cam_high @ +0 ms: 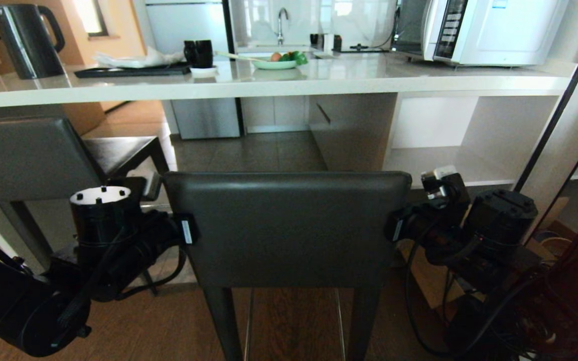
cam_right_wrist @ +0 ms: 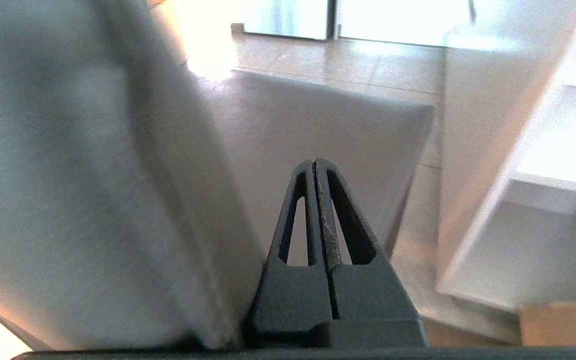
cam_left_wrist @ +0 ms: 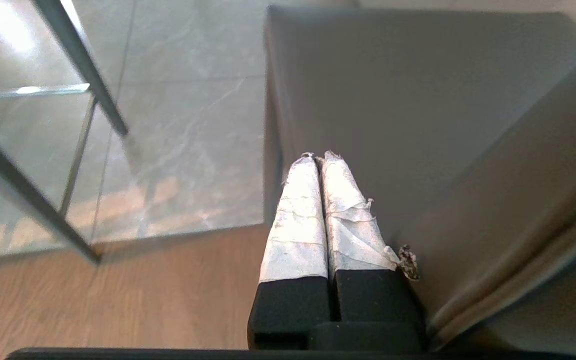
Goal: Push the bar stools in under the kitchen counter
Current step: Push the gray chair back under the dining table
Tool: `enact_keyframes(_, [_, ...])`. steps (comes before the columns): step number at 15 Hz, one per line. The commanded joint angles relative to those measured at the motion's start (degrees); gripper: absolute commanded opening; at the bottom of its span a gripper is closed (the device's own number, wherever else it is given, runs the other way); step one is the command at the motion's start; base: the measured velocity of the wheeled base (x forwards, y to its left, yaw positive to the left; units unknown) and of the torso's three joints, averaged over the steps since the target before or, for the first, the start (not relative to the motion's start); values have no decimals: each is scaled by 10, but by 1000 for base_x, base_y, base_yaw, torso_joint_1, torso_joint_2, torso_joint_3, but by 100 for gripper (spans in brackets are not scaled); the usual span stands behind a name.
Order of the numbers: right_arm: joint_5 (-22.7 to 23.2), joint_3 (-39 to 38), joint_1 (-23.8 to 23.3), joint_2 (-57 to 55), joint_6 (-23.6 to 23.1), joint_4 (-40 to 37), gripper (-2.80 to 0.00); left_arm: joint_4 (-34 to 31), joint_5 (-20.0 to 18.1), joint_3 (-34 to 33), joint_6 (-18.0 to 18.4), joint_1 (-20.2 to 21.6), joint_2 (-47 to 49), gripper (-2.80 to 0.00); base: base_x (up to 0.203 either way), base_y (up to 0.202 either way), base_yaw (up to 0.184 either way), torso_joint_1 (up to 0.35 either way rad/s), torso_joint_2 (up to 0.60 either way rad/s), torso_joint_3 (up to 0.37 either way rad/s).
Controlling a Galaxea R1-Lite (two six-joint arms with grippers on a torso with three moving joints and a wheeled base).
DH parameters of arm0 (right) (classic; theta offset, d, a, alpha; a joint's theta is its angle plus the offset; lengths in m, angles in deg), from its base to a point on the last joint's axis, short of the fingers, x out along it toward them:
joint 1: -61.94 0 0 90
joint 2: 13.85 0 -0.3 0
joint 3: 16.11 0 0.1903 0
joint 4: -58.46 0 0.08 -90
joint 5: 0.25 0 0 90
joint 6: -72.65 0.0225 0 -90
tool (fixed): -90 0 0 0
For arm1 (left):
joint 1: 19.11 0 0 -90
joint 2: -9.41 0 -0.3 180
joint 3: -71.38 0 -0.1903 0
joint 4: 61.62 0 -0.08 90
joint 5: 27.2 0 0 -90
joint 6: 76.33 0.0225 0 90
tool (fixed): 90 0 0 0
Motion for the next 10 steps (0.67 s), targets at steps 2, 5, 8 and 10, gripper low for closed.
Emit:
enact_keyframes(2, [-3, 52, 0, -32, 0, 9, -280, 40, 2, -46, -1, 1, -3, -280, 0, 0, 0, 0, 0, 0])
enact_keyframes(5, [-3, 79, 1, -70, -10, 10, -280, 95, 3, -61, 3, 1, 3, -280, 0, 0, 0, 0, 0, 0])
enact_keyframes(8, [-5, 84, 0, -82, -17, 30, -280, 95, 3, -39, 4, 4, 17, -280, 0, 0, 0, 0, 0, 0])
enact_keyframes(10, [-6, 84, -3, -78, -17, 38, -280, 92, 3, -3, 11, 14, 36, -280, 0, 0, 0, 0, 0, 0])
